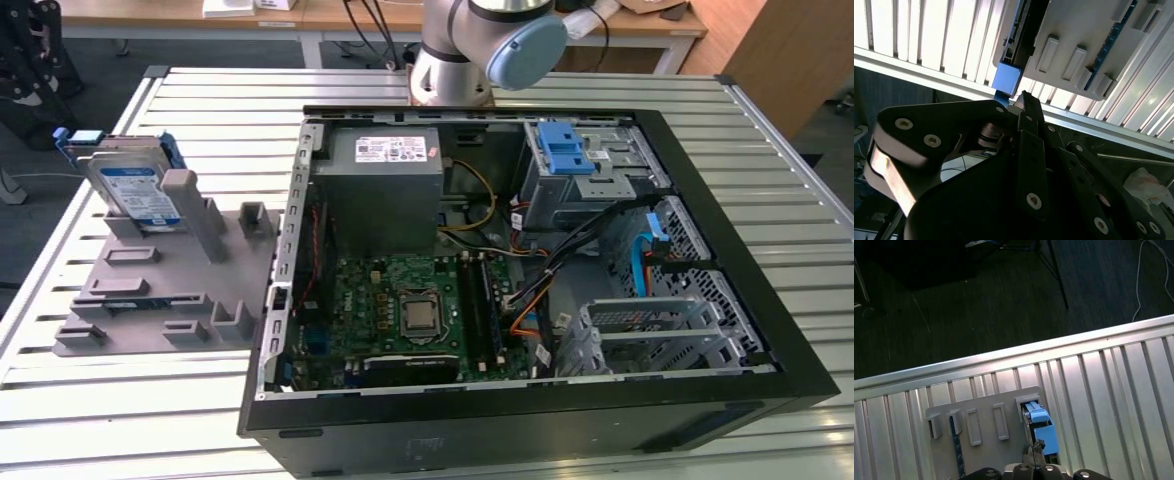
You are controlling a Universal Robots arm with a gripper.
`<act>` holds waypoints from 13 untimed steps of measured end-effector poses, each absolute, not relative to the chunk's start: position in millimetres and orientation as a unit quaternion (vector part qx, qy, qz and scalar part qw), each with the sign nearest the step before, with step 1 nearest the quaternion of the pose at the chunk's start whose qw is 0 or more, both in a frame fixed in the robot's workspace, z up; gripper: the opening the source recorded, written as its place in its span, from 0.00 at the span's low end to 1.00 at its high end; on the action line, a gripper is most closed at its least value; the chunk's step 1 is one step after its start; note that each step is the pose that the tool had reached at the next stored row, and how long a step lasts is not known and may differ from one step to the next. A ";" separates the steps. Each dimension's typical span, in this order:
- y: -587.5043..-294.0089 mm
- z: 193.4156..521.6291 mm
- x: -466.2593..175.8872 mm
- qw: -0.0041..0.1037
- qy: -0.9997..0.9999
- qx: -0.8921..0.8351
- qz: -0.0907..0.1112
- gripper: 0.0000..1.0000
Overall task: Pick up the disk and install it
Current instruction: 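Pick up the disk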
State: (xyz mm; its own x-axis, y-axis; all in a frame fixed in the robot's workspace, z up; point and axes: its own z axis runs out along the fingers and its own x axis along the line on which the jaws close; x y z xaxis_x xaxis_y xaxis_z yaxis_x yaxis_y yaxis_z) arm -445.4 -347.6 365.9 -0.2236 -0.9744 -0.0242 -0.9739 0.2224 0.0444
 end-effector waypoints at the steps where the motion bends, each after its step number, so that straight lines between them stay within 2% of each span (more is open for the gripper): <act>1: -347.6 365.9 -445.4 0.004 -0.782 0.623 -0.025 0.11; 13: -347.6 365.9 -445.4 0.004 -0.781 0.624 -0.025 0.11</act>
State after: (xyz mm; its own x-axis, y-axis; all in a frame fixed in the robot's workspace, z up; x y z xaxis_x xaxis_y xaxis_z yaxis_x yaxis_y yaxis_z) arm -445.4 -347.6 365.9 -0.2215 -0.9749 -0.0242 -0.9744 0.2203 0.0444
